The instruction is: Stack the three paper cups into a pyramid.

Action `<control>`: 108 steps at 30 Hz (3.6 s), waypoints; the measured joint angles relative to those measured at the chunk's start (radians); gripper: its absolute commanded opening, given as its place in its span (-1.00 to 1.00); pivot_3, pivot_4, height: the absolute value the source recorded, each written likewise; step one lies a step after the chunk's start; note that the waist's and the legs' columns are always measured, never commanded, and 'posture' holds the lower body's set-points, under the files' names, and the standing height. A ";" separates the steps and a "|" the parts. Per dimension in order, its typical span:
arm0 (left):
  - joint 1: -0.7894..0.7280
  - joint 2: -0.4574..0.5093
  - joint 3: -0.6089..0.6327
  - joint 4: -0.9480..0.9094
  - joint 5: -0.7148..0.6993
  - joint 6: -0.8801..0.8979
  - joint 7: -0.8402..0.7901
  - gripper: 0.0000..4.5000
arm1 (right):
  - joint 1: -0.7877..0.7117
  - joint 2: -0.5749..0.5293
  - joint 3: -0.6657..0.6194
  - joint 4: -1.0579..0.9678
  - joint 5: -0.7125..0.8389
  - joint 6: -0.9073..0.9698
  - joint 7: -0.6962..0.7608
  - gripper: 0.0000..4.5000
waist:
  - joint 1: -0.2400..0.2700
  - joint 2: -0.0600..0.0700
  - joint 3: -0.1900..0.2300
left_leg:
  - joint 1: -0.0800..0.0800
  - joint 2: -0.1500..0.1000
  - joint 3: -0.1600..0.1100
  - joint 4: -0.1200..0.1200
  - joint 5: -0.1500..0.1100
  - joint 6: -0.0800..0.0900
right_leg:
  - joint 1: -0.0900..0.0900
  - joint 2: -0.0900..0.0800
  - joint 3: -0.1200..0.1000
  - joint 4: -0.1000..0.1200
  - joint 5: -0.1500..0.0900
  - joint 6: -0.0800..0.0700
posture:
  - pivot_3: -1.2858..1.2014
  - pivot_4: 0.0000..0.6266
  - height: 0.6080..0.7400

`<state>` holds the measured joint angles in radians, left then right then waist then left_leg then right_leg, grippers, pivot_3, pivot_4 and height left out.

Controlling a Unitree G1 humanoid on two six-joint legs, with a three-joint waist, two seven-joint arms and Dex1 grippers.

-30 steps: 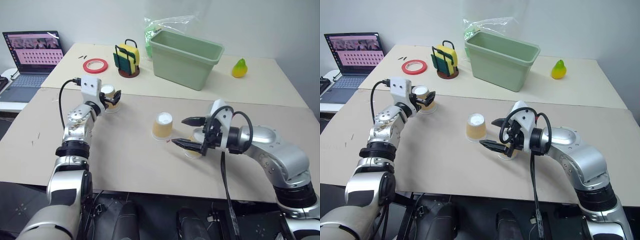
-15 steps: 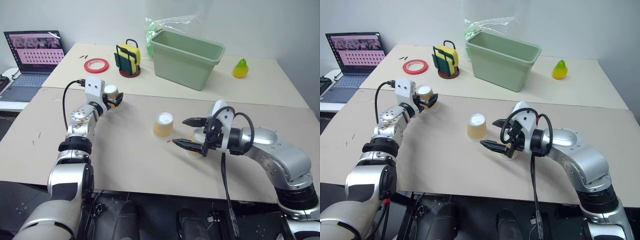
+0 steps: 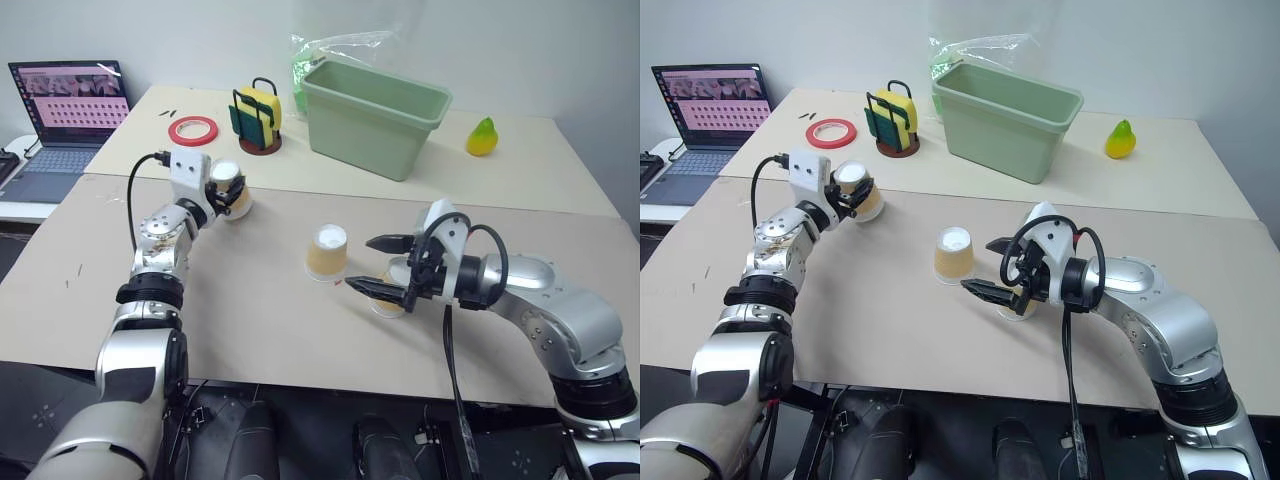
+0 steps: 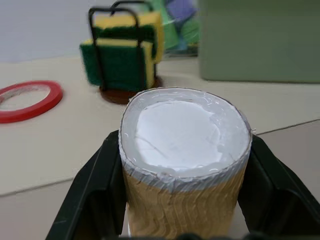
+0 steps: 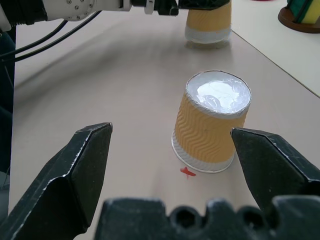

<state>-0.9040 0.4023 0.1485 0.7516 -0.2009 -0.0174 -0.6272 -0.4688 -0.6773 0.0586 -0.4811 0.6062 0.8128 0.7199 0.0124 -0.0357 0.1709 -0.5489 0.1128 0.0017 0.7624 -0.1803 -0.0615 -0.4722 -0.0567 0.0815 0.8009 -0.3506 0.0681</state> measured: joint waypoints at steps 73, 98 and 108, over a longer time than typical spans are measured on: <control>0.484 0.407 -0.005 -1.139 -0.426 0.759 -0.366 0.97 | 0.172 -0.138 -0.134 0.140 -0.019 -0.088 0.169 1.00 | -0.025 0.006 0.001 | 0.003 0.000 -0.001 -0.001 0.001 0.002 | 0.001 0.000 0.000 0.001 -0.003 -0.003 | 0.03 -0.52 -0.27; 0.467 0.406 -0.023 -1.139 -0.448 0.762 -0.313 1.00 | 0.127 -0.038 -0.101 0.225 -0.082 -0.127 0.122 0.18 | -0.024 0.006 0.001 | 0.003 0.000 -0.001 -0.001 0.001 0.002 | 0.001 0.000 0.000 0.001 -0.002 -0.001 | 0.03 -0.52 -0.27; 0.452 0.405 -0.046 -1.140 -0.449 0.762 -0.302 1.00 | -0.013 -0.138 -0.132 0.328 -0.113 -0.157 0.152 0.18 | -0.022 0.006 0.001 | 0.002 0.000 -0.001 0.000 0.001 0.002 | 0.000 0.000 0.000 0.001 -0.002 -0.002 | 0.03 -0.52 -0.27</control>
<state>-0.4519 0.8074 0.1025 -0.3881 -0.6499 0.7442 -0.9292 -0.4822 -0.8157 -0.0735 -0.1530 0.4929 0.6560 0.8723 -0.0095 -0.0297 0.1722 -0.5466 0.1126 0.0011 0.7623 -0.1790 -0.0596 -0.4719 -0.0569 0.0817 0.8018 -0.3523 0.0665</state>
